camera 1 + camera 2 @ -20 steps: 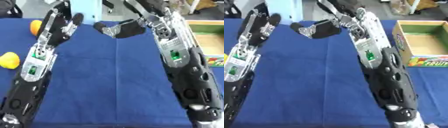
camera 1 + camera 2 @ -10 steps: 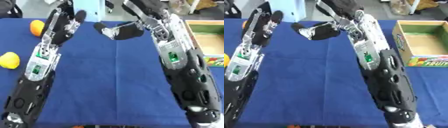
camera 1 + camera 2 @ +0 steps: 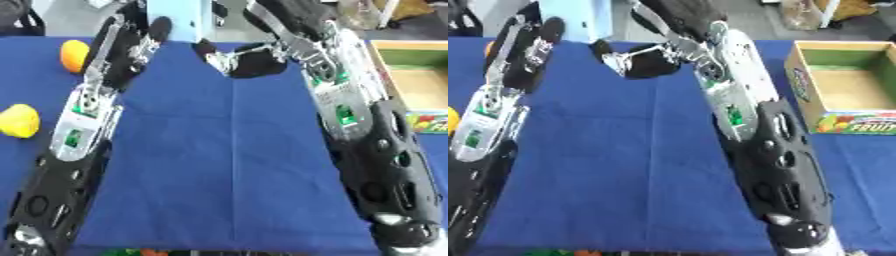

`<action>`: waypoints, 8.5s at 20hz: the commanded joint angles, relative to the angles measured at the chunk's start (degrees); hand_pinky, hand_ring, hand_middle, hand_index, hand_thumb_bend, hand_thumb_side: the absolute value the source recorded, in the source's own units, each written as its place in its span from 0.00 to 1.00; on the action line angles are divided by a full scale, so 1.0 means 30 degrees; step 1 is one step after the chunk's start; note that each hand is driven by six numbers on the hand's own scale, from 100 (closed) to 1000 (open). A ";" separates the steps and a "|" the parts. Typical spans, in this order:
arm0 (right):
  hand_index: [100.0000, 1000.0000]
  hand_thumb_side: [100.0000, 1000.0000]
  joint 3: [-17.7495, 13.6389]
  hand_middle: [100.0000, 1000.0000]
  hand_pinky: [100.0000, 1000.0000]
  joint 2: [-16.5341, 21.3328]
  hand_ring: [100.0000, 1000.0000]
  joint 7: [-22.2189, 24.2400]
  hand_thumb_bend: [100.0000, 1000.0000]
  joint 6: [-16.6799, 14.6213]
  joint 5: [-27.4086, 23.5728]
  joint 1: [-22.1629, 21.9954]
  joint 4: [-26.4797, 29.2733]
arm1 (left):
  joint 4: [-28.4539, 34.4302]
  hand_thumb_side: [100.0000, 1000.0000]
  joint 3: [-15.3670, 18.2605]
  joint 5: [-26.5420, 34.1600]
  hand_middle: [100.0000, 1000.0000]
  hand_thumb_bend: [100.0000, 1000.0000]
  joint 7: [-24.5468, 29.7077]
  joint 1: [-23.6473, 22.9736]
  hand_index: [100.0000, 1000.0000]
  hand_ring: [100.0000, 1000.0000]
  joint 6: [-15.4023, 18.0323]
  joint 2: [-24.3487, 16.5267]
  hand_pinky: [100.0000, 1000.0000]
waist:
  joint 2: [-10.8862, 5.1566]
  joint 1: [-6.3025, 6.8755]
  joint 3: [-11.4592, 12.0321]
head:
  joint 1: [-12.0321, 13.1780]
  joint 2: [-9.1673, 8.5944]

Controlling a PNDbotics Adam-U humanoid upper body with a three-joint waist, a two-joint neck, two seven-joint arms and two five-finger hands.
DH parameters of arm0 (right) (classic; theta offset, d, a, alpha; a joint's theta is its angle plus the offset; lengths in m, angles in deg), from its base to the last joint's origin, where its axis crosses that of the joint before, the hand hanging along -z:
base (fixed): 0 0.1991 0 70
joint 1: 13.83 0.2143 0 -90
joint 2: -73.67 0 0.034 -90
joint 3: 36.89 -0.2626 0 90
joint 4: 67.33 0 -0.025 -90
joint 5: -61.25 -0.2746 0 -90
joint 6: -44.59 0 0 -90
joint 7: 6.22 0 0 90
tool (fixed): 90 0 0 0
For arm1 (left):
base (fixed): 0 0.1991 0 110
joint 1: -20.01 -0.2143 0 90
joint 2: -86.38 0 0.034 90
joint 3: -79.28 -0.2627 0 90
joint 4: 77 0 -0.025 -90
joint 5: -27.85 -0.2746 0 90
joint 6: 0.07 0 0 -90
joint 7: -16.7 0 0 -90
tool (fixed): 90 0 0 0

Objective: Pick up the objects with one hand, pass them to the other hand, and then place them into the box on the other side of the table.

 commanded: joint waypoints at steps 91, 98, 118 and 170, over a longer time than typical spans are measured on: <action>1.00 0.48 -1.1632 0.78 0.85 0.8374 0.78 -1.5019 0.70 1.7180 -0.2585 0.2521 -1.7723 | 0.3451 0.61 0.1525 -0.0014 0.58 0.53 0.0790 -0.2678 0.68 0.59 0.0156 -0.1053 0.82 | -0.0428 0.0019 0.0565 | -0.4933 0.0096; 1.00 0.48 -1.1768 0.79 0.85 0.8267 0.78 -1.4731 0.69 1.7060 -0.2076 0.2531 -1.6899 | 0.3441 0.61 0.1543 -0.0004 0.58 0.54 0.0793 -0.2686 0.68 0.59 0.0151 -0.1038 0.82 | -0.0429 0.0015 0.0541 | -0.4991 0.0096; 0.97 0.35 -0.7410 0.78 0.84 0.5130 0.76 -0.9604 0.34 0.7559 -0.3946 0.0632 -0.3343 | 0.3420 0.62 0.2003 -0.0266 0.58 0.52 0.0463 -0.3116 0.68 0.59 0.0140 -0.1063 0.82 | -0.0529 0.0372 0.0897 | -0.3475 0.0096; 0.97 0.32 -0.3752 0.76 0.79 0.2857 0.74 -0.4245 0.20 0.3524 -0.8357 -0.6482 0.1056 | -0.7683 0.34 0.3084 -1.5326 0.60 0.41 0.0064 -0.3860 0.76 0.62 0.5644 -1.3795 0.74 | -0.0248 0.1503 0.1142 | 0.4578 0.0096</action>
